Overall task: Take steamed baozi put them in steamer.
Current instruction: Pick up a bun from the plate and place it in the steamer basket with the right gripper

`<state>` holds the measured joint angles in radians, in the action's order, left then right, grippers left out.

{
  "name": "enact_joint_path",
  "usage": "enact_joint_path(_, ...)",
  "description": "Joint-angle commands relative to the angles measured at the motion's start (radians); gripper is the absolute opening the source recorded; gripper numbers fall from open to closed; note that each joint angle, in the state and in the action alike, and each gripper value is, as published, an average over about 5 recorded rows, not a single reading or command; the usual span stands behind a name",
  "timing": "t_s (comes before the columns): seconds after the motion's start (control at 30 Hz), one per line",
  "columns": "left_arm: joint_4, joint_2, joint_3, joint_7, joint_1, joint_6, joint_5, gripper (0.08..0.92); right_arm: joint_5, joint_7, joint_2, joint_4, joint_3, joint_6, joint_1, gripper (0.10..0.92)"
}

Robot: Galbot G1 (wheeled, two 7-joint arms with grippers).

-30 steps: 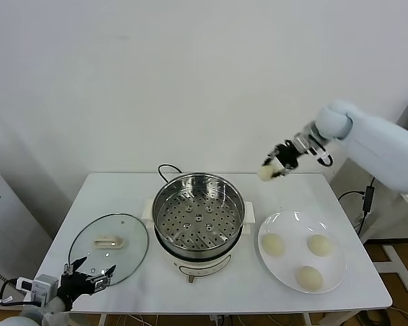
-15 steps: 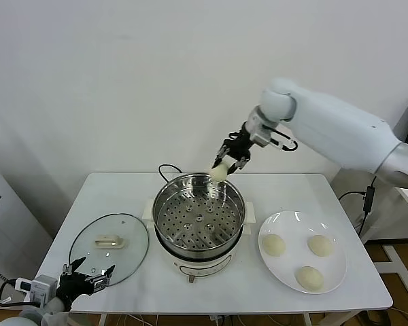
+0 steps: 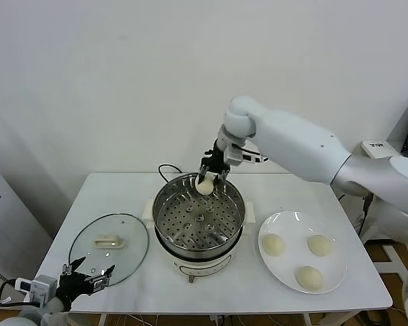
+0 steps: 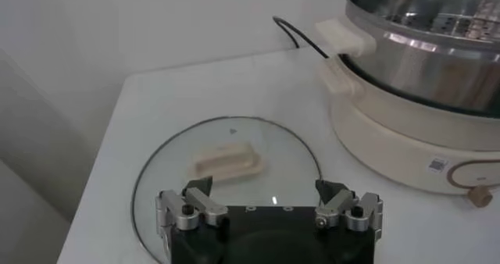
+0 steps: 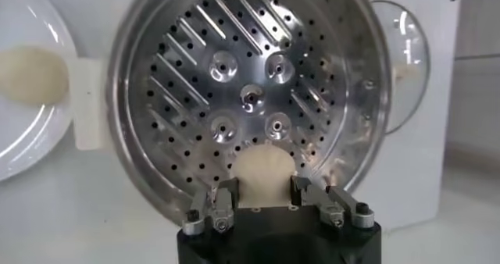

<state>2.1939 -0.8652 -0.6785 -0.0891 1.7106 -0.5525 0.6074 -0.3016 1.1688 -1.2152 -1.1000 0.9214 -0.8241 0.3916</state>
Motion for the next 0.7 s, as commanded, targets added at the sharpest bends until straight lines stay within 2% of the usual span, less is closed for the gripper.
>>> enact_joint_path(0.03,-0.002,0.000,0.000,0.000,0.000,0.001,0.000,0.823,-0.180,0.006,-0.065,0.032,-0.062,-0.049,-0.105,0.425)
enact_joint_path(0.43,0.000,0.000,0.001,0.000,-0.003,0.002,0.000,0.823,-0.238,0.005,-0.097,0.062,-0.092,-0.049,-0.163,0.439)
enact_joint_path(0.6,0.001,-0.001,-0.001,0.000,0.000,0.002,0.000,0.823,-0.238,0.002,-0.103,0.070,-0.099,-0.049,-0.165,0.563)
enact_joint_path(0.7,0.004,-0.002,-0.005,-0.001,0.006,0.002,0.000,0.823,-0.182,-0.008,-0.098,0.071,-0.089,-0.049,-0.139,0.650)
